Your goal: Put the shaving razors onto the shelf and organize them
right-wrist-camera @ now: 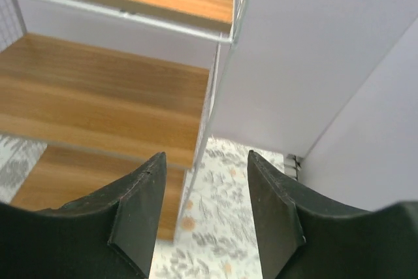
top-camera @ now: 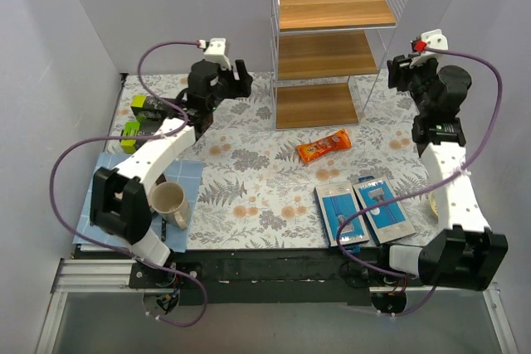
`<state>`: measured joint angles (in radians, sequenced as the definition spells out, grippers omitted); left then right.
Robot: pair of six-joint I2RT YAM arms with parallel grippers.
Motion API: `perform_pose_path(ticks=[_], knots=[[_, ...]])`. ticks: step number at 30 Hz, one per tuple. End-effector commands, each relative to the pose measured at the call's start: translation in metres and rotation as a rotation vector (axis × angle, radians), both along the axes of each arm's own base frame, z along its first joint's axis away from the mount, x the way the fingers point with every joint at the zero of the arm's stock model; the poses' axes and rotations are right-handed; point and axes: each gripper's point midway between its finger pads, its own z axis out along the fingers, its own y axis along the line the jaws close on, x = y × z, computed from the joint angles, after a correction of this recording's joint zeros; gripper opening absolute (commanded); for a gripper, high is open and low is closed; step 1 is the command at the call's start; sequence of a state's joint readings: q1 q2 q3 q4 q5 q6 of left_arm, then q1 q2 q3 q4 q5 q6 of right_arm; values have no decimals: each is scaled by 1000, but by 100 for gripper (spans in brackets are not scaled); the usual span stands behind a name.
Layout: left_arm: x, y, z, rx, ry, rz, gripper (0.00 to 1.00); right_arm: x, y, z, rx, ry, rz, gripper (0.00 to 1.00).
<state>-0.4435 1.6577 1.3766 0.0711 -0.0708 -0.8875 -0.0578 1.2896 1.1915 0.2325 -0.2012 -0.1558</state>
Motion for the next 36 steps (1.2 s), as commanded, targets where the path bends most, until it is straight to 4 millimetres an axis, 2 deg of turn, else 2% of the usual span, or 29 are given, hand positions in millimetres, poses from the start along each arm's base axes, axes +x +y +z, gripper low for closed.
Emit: perform_pose_path(ticks=[1, 2, 3, 5, 6, 7, 10, 11, 13, 14, 15, 16, 17, 18, 19, 21, 22, 25, 28, 32, 34, 36], knots=[[-51, 26, 0, 14, 97, -85, 69, -47, 7, -52, -116, 189, 66, 60], [-62, 28, -9, 23, 131, -109, 70, -58, 13, -71, -178, 232, 121, 61], [-74, 25, -4, 14, 133, -162, 71, -78, 30, -84, -206, 276, 239, 61], [-86, 30, -10, 55, 162, -183, 72, -97, 43, -96, -274, 303, 354, 61], [-84, 39, -9, 76, 165, -133, 73, -110, 53, -102, -267, 328, 419, 61], [-80, 47, 1, 82, 152, -101, 75, -114, 56, -105, -265, 340, 442, 63], [-62, 92, 1, 97, 194, 18, 78, -124, 66, -122, -287, 412, 526, 63], [-52, 120, 8, 105, 203, 82, 78, -124, 67, -127, -287, 437, 528, 63], [-41, 149, 3, 141, 245, 157, 79, -122, 73, -136, -277, 481, 550, 66], [-29, 176, -2, 154, 297, 222, 80, -120, 76, -137, -273, 487, 558, 67], [-25, 191, -6, 169, 321, 251, 80, -121, 89, -139, -278, 495, 589, 68], [-19, 214, -8, 171, 340, 296, 80, -119, 94, -139, -269, 499, 596, 68], [-15, 228, -24, 183, 399, 315, 80, -117, 100, -137, -274, 488, 604, 69], [-9, 242, -19, 190, 393, 337, 80, -119, 112, -139, -281, 495, 633, 69], [-6, 262, -22, 191, 410, 375, 80, -118, 118, -136, -280, 490, 647, 70], [1, 281, -37, 190, 465, 412, 80, -122, 135, -140, -288, 501, 697, 70], [2, 297, -42, 181, 486, 445, 80, -122, 140, -139, -287, 501, 708, 70], [10, 316, -64, 163, 537, 473, 79, -124, 155, -139, -277, 500, 749, 70], [22, 318, -80, 164, 535, 445, 79, -126, 167, -137, -253, 500, 778, 71], [44, 315, -83, 153, 502, 409, 80, -129, 189, -130, -279, 458, 832, 77], [46, 313, -93, 131, 542, 401, 81, -132, 212, -127, -326, 410, 879, 78], [50, 311, -89, 73, 541, 428, 84, -132, 230, -124, -310, 412, 911, 79]])
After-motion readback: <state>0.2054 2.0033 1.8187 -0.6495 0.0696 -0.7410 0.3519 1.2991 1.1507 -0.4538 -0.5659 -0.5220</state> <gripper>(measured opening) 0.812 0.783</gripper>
